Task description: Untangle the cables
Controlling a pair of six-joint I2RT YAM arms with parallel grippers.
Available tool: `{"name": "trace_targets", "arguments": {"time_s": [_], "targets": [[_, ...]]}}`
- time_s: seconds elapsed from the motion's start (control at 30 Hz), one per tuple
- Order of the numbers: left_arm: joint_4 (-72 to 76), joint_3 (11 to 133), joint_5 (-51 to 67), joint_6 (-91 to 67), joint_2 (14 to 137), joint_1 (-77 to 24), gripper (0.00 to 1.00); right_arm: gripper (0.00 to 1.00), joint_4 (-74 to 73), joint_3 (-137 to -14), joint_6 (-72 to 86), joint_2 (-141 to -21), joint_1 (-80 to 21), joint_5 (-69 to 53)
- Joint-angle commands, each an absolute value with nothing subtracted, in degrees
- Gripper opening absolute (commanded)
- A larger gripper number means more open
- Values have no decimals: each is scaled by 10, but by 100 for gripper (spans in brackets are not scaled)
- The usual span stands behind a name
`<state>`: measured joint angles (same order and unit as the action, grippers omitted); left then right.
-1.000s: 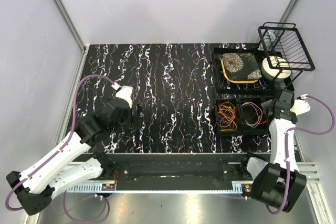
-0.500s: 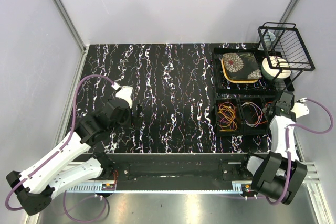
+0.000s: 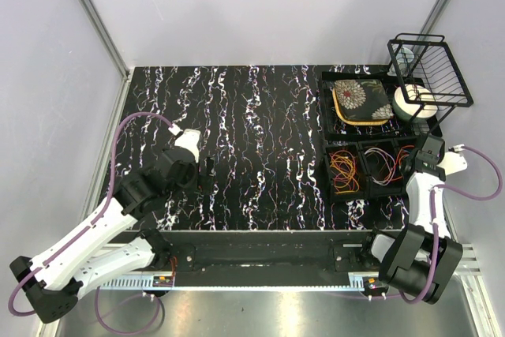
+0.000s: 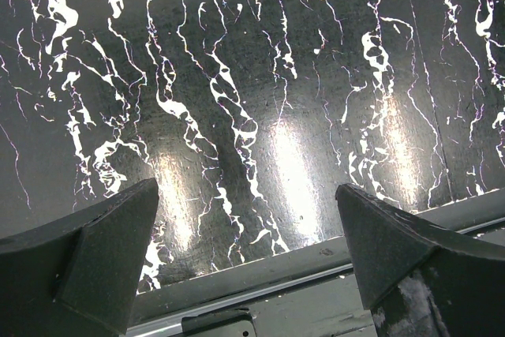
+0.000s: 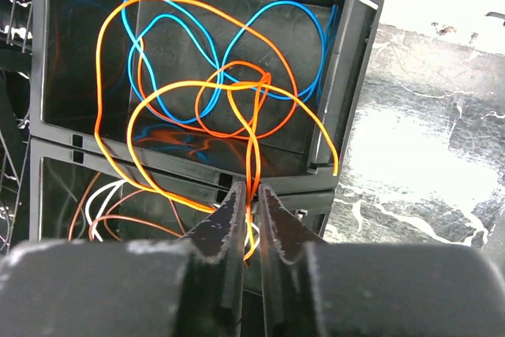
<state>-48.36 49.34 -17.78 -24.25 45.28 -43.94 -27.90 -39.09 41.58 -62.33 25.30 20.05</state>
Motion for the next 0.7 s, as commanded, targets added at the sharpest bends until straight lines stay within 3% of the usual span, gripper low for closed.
{"name": "trace_targets", "arguments": {"time_s": [0.0,0.03,0.1,0.37,0.67], "targets": [[-461,491,-177,-243,454,-438,99,12,-281,-396,415,-628,258,196],[-461,492,-177,-243,454,-438,99,4,-280,-396,413,-628,257,194],[-462,492,-177,-243,454,-439,99,0,-278,-395,411,-628,257,181],[-461,491,-177,-244,454,-439,99,0,-284,-407,413,-599,257,165],[-461,492,-178,-243,451,-438,99,0,-334,-503,404,-567,257,206]]}}
